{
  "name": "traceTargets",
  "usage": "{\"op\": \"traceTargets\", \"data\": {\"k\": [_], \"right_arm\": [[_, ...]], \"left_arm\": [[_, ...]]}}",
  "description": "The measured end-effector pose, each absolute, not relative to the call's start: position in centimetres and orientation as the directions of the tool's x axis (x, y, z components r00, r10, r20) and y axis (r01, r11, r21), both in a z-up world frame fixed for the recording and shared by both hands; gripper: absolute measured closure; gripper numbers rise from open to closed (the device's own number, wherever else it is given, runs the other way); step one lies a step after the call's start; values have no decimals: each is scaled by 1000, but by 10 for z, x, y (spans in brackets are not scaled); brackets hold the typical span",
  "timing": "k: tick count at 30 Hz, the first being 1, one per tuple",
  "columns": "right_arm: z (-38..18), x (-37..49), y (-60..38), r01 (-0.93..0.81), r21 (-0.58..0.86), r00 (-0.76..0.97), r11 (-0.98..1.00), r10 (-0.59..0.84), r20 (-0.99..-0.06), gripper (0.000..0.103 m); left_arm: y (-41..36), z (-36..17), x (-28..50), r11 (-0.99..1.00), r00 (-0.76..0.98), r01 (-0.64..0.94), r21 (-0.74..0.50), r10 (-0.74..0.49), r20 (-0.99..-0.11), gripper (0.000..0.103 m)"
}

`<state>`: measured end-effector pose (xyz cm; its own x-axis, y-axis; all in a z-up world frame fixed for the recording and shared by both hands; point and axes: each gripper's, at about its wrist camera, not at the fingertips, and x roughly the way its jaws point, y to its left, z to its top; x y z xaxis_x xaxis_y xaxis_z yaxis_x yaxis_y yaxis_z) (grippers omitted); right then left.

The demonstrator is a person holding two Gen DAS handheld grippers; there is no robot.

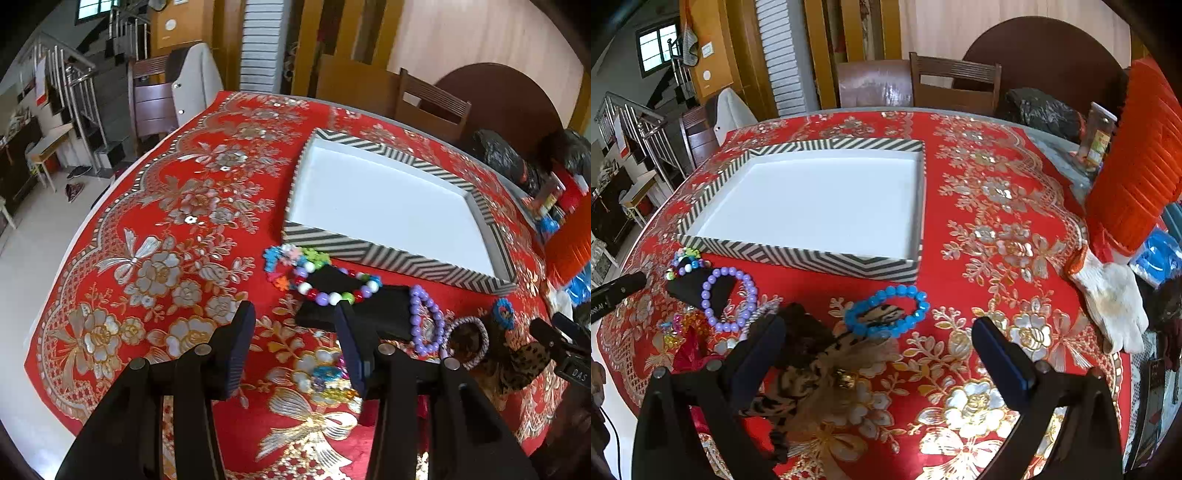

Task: Organize jewelry
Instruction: 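Move left tool over multicolor bead bracelet while right tool approaches blue bead bracelet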

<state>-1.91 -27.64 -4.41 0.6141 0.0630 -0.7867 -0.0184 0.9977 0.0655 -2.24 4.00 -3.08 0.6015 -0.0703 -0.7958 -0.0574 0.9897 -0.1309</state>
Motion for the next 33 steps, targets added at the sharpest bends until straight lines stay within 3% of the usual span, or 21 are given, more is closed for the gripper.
{"op": "traceTargets", "data": {"k": [14, 33], "right_arm": [[-20, -23, -268, -44, 36, 655, 998, 56, -753, 0], [-14, -23, -276, -39, 33, 654, 999, 51, -755, 0]], "left_arm": [[39, -6, -23, 995, 657, -28, -95, -53, -752, 54], [34, -12, -16, 994, 631, -19, -108, -72, -773, 54]]}}
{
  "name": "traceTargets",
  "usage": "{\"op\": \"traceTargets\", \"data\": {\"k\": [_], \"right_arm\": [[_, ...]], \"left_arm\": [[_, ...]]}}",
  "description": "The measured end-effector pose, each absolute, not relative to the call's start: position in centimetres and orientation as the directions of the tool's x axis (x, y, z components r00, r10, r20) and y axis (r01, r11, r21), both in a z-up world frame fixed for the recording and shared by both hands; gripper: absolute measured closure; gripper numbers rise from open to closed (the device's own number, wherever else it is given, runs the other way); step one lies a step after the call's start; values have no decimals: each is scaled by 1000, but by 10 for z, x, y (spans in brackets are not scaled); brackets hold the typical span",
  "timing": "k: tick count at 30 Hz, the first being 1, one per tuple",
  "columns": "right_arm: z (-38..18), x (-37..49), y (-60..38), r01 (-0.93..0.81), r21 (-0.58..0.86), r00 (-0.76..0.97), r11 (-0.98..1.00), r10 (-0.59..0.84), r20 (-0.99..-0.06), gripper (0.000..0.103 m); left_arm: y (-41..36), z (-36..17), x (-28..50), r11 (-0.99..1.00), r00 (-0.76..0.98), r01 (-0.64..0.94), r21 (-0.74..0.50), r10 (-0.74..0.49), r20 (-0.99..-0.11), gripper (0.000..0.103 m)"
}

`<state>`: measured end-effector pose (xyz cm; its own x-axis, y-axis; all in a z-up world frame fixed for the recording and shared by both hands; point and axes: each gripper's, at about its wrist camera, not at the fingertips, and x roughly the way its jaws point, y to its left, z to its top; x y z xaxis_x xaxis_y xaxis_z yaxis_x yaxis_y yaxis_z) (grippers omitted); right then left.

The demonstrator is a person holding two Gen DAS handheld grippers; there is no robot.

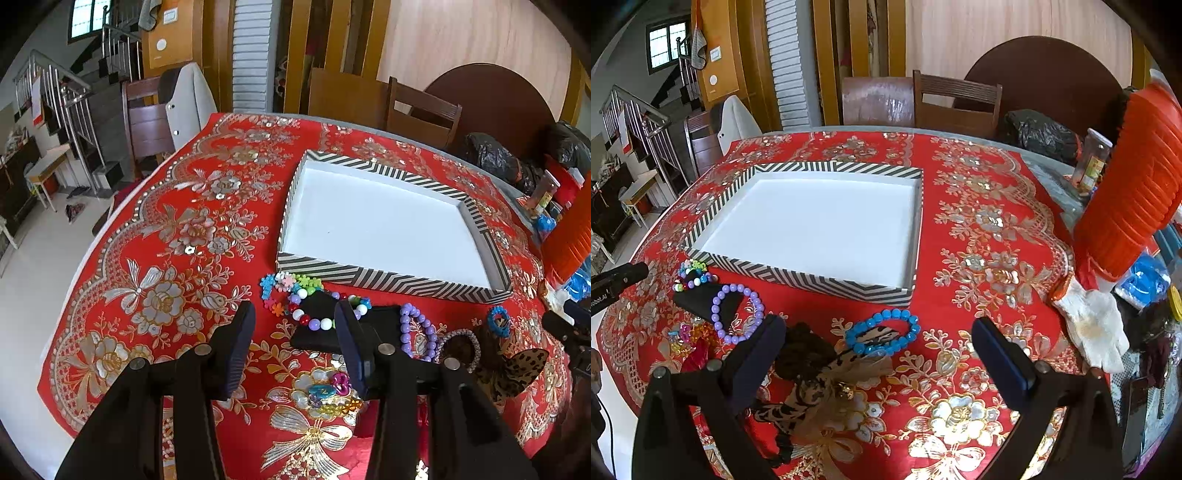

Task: Organize jewelry
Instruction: 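Grasp multicolor bead bracelet with left tool while right tool grasps blue bracelet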

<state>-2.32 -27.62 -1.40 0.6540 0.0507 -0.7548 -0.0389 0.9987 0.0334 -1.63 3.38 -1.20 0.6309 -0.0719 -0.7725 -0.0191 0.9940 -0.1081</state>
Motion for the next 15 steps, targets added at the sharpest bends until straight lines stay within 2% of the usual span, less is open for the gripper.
{"op": "traceTargets", "data": {"k": [7, 10, 15], "right_arm": [[-23, -23, -322, 34, 69, 619, 997, 33, -784, 0], [-32, -27, -335, 52, 100, 601, 994, 49, -798, 1], [-45, -29, -343, 53, 143, 569, 988, 88, -818, 12]], "left_arm": [[68, -29, 0, 952, 552, -78, -297, -207, -808, 54], [70, -34, 4, 939, 540, -86, -332, -236, -808, 54], [68, -47, 15, 905, 503, -98, -415, -315, -805, 54]]}}
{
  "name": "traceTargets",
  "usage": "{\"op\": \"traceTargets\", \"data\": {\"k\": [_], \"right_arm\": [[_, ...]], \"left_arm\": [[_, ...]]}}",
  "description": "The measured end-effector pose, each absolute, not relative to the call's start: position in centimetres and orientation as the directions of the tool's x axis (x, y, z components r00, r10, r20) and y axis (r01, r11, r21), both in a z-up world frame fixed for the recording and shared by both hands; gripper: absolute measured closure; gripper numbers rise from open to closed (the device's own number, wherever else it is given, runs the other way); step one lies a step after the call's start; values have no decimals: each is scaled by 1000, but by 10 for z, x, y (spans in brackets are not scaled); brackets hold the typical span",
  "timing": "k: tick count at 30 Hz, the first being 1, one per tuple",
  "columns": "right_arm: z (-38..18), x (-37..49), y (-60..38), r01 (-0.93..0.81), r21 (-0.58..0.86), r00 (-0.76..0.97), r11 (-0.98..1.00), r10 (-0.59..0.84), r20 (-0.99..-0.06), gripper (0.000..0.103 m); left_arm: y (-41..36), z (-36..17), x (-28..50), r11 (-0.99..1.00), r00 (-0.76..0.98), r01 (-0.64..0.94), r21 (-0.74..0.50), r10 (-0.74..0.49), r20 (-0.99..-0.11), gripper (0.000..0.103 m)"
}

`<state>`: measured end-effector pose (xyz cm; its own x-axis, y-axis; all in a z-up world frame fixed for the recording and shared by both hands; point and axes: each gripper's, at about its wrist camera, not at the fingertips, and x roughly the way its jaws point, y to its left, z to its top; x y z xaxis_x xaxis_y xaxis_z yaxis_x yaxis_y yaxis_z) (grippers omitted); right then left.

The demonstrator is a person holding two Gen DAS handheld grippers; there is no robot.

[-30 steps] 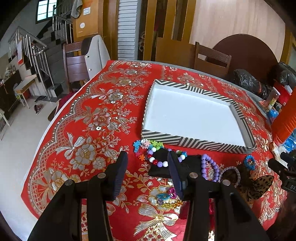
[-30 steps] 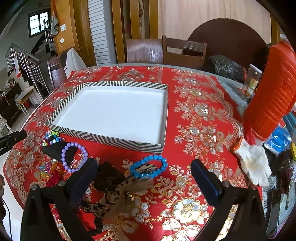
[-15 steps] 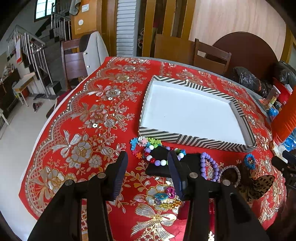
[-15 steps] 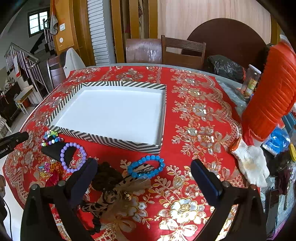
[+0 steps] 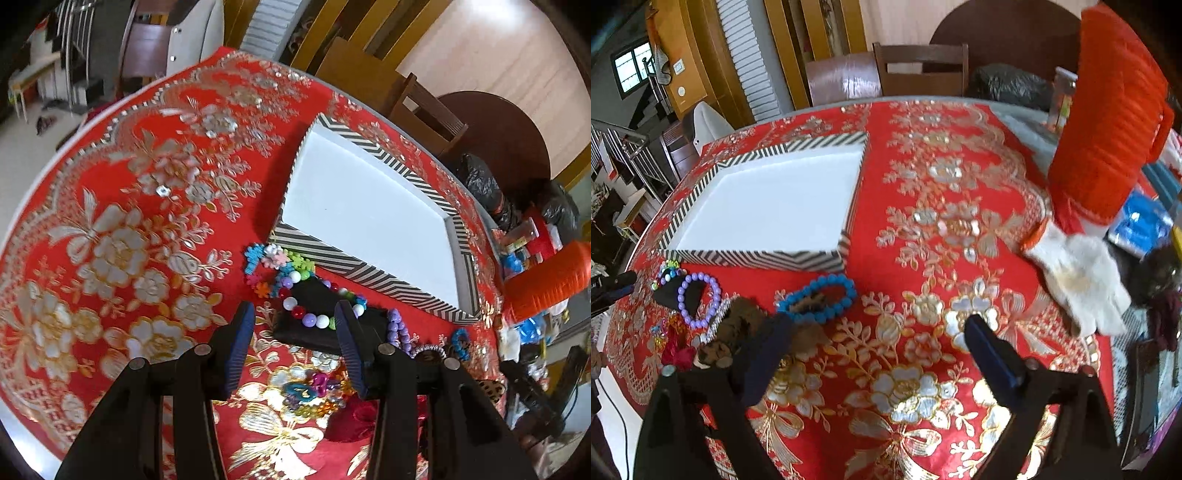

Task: Organize jewelry
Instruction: 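Grasp multicolor bead bracelet with left tool while right tool grasps blue bracelet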

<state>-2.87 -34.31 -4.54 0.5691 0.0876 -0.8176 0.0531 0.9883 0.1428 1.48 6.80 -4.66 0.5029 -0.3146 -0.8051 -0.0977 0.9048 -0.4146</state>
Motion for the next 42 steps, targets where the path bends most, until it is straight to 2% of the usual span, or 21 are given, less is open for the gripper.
{"op": "traceTargets", "data": {"k": [6, 10, 12, 14, 19, 21, 24, 25, 27, 28, 30, 33, 42], "right_arm": [[-39, -29, -343, 37, 245, 573, 969, 180, -800, 13], [-51, -13, -329, 12, 155, 541, 988, 124, -832, 13], [-60, -4, -329, 21, 140, 523, 990, 109, -846, 17], [-73, 10, -335, 42, 158, 496, 987, 117, -861, 34], [-90, 30, -334, 41, 128, 475, 991, 93, -875, 38], [-95, 34, -331, 23, 117, 475, 993, 92, -875, 42], [-96, 36, -323, -8, 52, 504, 999, 49, -862, 52], [-95, 36, -322, -14, 41, 512, 999, 43, -858, 58], [-95, 36, -321, -37, 47, 526, 998, 59, -849, 77], [-94, 35, -321, -50, 57, 529, 997, 75, -845, 90], [-94, 34, -322, -58, 68, 528, 996, 88, -845, 93], [-89, 30, -325, -61, 86, 537, 994, 106, -837, 94], [-38, 10, -326, -103, 136, 617, 985, 171, -768, 94]], "left_arm": [[68, -64, 23, 878, 461, -136, -459, -354, -814, 54], [66, -70, 27, 869, 449, -145, -473, -369, -814, 54], [66, -74, 30, 859, 440, -160, -487, -380, -814, 54], [67, -77, 33, 853, 434, -167, -494, -387, -814, 54], [70, -81, 38, 832, 430, -200, -518, -401, -809, 54], [69, -83, 41, 825, 424, -210, -525, -407, -809, 54], [67, -85, 44, 820, 421, -212, -531, -413, -807, 54], [67, -85, 45, 821, 420, -213, -530, -413, -808, 54], [66, -85, 47, 812, 424, -214, -543, -423, -801, 60], [65, -84, 47, 813, 426, -212, -543, -423, -800, 63], [63, -82, 48, 819, 428, -200, -538, -421, -800, 76], [64, -73, 46, 827, 455, -181, -532, -409, -791, 87], [63, -30, 40, 840, 515, -79, -537, -427, -743, 89]]}}
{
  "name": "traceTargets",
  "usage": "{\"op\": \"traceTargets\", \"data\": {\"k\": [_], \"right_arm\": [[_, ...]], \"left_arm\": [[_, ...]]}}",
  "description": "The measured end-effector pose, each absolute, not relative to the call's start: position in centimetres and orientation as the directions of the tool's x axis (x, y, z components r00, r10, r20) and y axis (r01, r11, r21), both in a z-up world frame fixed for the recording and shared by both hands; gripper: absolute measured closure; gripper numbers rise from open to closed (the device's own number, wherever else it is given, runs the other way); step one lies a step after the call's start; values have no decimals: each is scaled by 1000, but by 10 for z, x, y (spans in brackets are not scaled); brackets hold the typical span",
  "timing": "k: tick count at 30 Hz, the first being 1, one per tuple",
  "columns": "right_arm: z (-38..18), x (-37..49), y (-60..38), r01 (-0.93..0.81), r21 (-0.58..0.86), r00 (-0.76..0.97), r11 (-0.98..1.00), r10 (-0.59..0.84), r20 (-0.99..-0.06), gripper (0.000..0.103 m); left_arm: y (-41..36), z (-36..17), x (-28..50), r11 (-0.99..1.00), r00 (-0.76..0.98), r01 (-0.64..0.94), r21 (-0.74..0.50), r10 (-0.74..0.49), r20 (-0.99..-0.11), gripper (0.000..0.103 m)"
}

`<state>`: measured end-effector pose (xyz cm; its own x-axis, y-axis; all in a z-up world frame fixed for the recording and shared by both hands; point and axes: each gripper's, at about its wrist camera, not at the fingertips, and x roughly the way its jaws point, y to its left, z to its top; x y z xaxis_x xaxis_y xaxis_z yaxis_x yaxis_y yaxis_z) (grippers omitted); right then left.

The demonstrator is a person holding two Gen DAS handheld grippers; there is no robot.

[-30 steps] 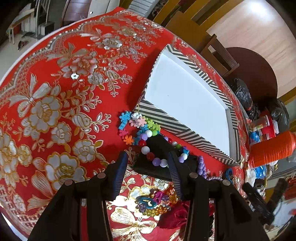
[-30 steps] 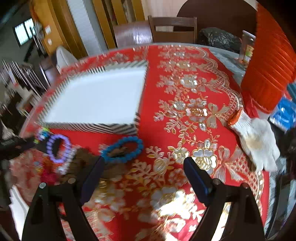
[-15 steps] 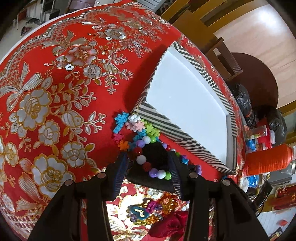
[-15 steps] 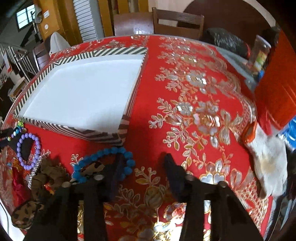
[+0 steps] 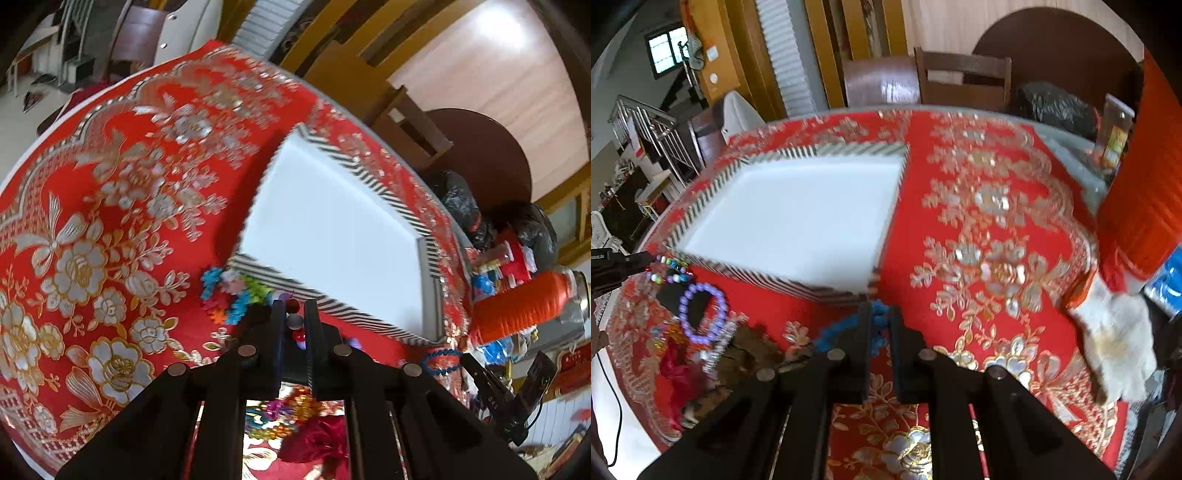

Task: Organize jewelry
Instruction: 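Grasp multicolor bead bracelet with left tool while right tool grasps blue bracelet, then carry both bracelets into the white tray and open both tools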

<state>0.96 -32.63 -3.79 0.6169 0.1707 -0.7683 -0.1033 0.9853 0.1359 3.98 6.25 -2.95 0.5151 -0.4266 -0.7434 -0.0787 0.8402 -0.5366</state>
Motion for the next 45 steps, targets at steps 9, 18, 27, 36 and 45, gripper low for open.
{"op": "traceTargets", "data": {"k": [9, 18, 27, 36, 45], "right_arm": [[6, -1, -324, -144, 134, 674, 980, 196, -712, 94], [22, 14, -320, -164, 156, 685, 974, 227, -692, 94], [16, 48, -293, -188, 158, 665, 969, 244, -706, 94], [-26, 91, -263, -183, 189, 596, 965, 262, -759, 94], [-75, 101, -293, -58, 142, 508, 988, 152, -848, 94]], "left_arm": [[46, 9, 37, 852, 553, 15, -523, -442, -706, 89], [40, 33, 52, 874, 591, 45, -484, -414, -693, 89], [32, 25, 91, 902, 587, 20, -432, -361, -725, 89], [24, -19, 124, 907, 522, -28, -419, -344, -780, 89], [29, -49, 119, 936, 484, -74, -343, -267, -833, 87]]}}
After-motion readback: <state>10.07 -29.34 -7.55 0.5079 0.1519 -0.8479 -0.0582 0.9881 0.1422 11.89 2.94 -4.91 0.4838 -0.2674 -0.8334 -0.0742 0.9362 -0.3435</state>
